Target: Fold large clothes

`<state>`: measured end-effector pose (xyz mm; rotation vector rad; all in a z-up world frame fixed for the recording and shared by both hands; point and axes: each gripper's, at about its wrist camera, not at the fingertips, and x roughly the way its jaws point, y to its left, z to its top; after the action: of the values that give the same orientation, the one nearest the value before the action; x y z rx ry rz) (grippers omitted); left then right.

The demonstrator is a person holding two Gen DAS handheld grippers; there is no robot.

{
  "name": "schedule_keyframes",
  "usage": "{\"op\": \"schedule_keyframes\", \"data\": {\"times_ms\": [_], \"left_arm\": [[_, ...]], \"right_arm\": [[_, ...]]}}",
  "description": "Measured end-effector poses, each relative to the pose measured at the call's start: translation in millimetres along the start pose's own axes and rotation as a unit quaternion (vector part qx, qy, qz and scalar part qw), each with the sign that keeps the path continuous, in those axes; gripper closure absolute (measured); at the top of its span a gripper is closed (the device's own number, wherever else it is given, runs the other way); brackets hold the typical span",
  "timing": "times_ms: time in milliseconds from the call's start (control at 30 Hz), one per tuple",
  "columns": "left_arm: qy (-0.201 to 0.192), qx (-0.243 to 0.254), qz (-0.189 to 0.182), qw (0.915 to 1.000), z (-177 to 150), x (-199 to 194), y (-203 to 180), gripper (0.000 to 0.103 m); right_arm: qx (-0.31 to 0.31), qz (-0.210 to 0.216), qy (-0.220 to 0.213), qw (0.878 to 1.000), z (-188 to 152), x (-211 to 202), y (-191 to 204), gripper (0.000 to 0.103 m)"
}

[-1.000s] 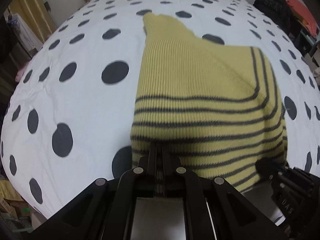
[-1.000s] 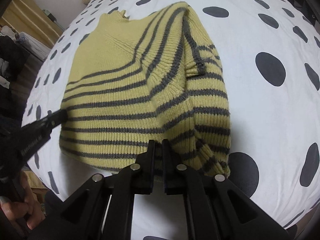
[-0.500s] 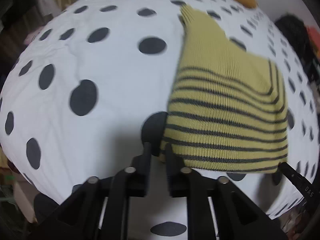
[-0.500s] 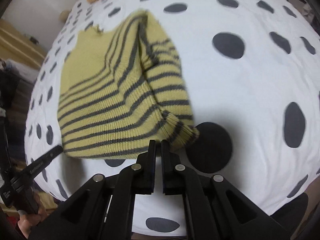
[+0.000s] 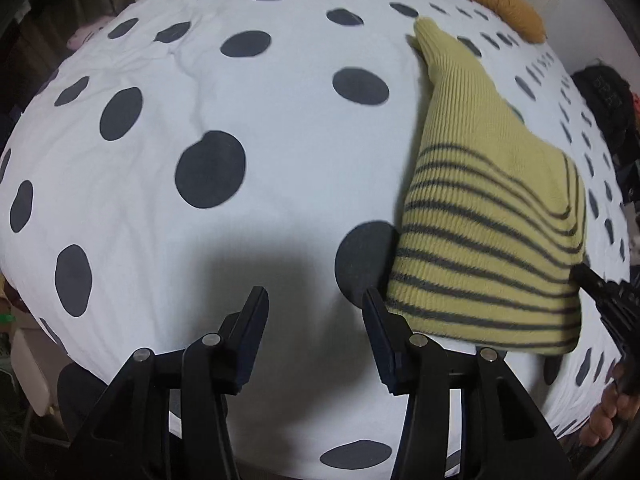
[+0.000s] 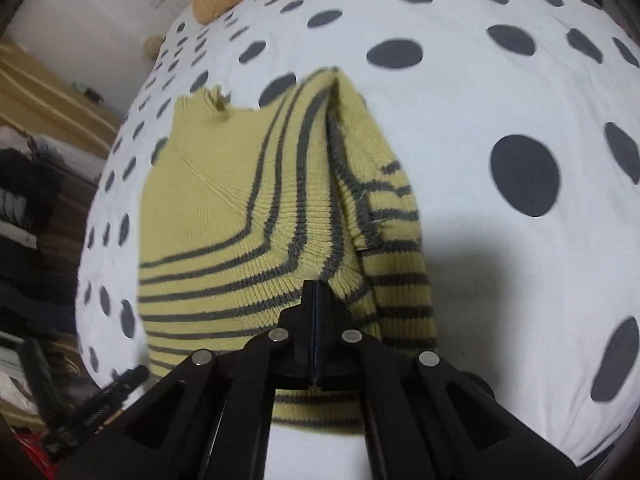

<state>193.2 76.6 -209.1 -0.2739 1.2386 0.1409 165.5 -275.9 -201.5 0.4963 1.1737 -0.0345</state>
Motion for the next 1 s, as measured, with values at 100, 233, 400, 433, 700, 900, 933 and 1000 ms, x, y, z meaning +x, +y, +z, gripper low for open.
{"op": "schedule_keyframes", "data": {"times_ms": [100, 233, 400, 433, 700, 900, 933, 1000], "left_arm": [[-0.031, 0.014, -0.044, 0.9984, 12, -15, -17, 0.054], [-0.042, 0.068, -0.063, 0.9948, 20, -8, -57, 0.049], [-0.051, 0.09, -0.117, 0.9878, 14, -3, -90, 0.05], [-0.068, 0.095, -0.117, 0.9862, 13, -10, -96, 0.049], [-0.054, 0.18, 0.004, 0.9821, 20, 25, -123, 0.03], [-0.016, 0.1, -0.062, 0.993, 10, -14, -89, 0.035], [-0.006, 0.097, -0.06, 0.9935, 5, -15, -84, 0.035], [0.007, 0.098, -0.055, 0.9937, -4, -14, -77, 0.034]], "right_arm": [[-0.015, 0.028, -0.033, 0.999, 4, -19, 17, 0.097], [-0.053, -0.054, -0.003, 0.997, 6, 11, 28, 0.096], [-0.066, -0.059, -0.008, 0.996, 0, 8, 38, 0.095], [-0.084, -0.041, -0.02, 0.995, -2, -1, 46, 0.095], [-0.11, -0.044, 0.007, 0.993, -17, 33, 49, 0.075], [-0.124, -0.057, -0.022, 0.99, -41, -24, 63, 0.07], [-0.121, -0.058, -0.022, 0.991, -46, -29, 61, 0.067], [-0.117, -0.077, -0.019, 0.99, -56, -36, 55, 0.051]]}}
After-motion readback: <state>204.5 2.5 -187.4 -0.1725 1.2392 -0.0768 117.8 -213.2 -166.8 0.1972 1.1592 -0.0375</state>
